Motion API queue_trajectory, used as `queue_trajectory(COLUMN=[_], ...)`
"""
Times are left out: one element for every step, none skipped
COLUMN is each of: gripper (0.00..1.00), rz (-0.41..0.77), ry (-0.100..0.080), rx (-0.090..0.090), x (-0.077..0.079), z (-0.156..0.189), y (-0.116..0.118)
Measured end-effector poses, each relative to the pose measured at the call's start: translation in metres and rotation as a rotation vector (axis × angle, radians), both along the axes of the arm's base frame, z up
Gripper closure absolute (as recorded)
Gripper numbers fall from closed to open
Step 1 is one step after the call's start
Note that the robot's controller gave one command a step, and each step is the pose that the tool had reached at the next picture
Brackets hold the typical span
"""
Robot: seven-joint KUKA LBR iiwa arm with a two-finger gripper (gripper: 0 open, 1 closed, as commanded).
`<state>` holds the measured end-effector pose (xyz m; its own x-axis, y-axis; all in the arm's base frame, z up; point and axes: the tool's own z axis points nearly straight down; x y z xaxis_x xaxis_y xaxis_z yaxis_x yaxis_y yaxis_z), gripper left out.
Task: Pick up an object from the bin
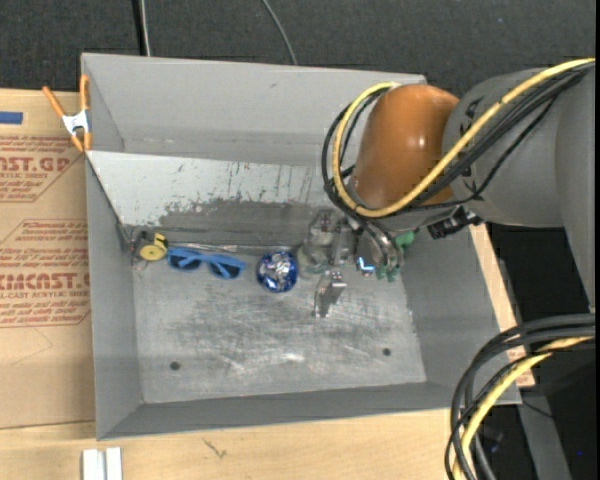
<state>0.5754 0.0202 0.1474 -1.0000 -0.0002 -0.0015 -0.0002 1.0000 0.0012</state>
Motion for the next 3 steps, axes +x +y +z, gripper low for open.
queue_trajectory(gripper=[0.0, 1.0, 0.0], rz=[-0.122, -0.121, -0.12], ry=[-0.01, -0.018, 0.0], rx=[-0.001, 0.001, 0.0], x=[-0.0026, -0.0007, -0.0053], z=[-0.0598, -0.0588, -0.0628], y=[0.0398, 0.041, 0.0417])
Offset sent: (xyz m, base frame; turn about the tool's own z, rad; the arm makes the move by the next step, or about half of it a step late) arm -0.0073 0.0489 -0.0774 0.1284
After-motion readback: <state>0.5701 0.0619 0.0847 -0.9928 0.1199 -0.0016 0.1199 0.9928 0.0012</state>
